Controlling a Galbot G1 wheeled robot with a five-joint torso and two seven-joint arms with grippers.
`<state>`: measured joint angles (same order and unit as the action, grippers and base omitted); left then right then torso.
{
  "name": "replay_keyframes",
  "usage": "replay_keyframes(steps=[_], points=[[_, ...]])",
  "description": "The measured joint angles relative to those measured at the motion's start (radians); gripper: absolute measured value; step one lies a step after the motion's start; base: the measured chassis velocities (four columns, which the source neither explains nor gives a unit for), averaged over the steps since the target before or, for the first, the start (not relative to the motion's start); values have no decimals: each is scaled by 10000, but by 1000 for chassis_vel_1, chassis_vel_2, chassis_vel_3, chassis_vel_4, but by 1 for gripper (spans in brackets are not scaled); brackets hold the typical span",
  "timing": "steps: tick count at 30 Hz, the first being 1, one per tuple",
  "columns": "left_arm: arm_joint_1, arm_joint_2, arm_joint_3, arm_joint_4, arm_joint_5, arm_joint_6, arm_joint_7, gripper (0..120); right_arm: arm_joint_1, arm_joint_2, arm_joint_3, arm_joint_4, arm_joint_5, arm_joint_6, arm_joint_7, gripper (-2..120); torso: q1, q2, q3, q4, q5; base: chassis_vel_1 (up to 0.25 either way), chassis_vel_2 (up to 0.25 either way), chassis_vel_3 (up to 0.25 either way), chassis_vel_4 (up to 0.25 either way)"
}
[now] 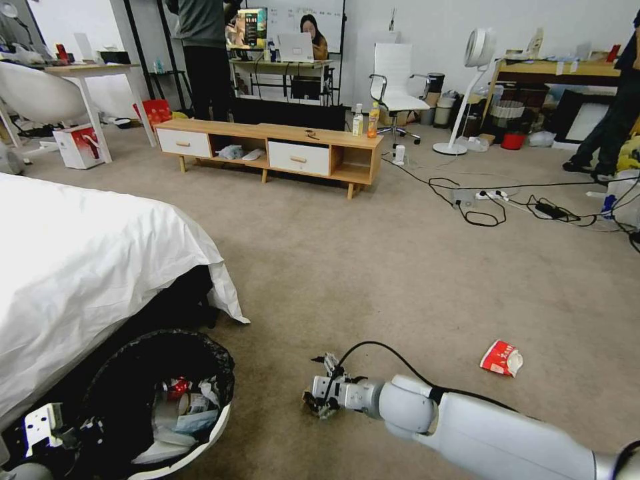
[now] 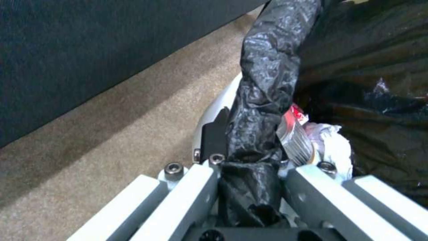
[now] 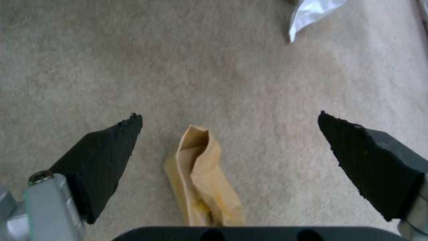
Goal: Pick up the trash bin and place the garbage on the floor into it.
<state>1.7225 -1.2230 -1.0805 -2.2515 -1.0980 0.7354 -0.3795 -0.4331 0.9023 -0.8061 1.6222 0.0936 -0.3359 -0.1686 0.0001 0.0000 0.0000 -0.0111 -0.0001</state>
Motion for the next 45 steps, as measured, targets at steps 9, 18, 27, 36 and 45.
replay_keyframes(steps=[9, 18, 27, 36, 45], points=[[-93, 40, 102, 137, 2, 0, 0, 1, -417, -12, 201, -492, -163, 218, 11, 100, 0, 0, 0, -1, 1, 0, 0, 0, 0], [-68, -20, 144, 139, 48, 0, 0, 1, -818, -67, 537, -1446, -240, 680, 128, 100, 0, 0, 0, -1, 1, 0, 0, 0, 0], [4, -154, 164, 79, 151, 0, 0, 1, -908, 56, 592, -2291, -97, 1693, -28, 100, 0, 0, 0, -1, 1, 0, 0, 0, 0], [1, -299, 181, 24, 243, 0, -16, 1, -816, 275, 526, -3042, 47, 2725, -259, 100, 0, 0, 0, 0, 0, 0, 0, 0, 0], [5, -354, 177, 67, 300, 0, -24, 1, -842, 556, 501, -3922, 33, 3597, -424, 100, 0, 0, 0, -1, 0, 0, 0, 0, 0]])
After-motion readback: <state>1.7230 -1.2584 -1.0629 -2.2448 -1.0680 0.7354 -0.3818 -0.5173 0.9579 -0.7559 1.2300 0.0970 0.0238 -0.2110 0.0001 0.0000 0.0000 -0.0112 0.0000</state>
